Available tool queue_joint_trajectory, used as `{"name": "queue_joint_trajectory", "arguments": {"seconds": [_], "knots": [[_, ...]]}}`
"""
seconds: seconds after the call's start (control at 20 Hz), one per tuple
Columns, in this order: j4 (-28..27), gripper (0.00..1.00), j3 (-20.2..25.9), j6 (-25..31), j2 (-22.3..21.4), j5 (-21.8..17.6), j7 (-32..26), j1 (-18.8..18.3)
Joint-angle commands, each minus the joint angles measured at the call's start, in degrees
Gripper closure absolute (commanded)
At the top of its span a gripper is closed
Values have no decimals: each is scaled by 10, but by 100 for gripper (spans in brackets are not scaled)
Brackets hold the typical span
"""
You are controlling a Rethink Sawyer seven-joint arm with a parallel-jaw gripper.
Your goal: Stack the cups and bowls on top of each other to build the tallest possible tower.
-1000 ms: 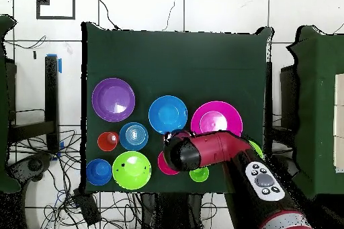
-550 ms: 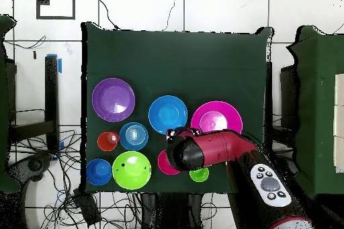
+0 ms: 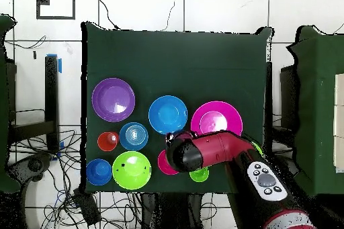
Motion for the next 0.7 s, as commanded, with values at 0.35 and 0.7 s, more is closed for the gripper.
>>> {"name": "queue_joint_trajectory", "arguments": {"seconds": [0.35, 0.7], "knots": [[-34, 0, 29, -8, 63, -70, -46, -6], [0, 0, 58, 42, -3, -45, -71, -13]]}}
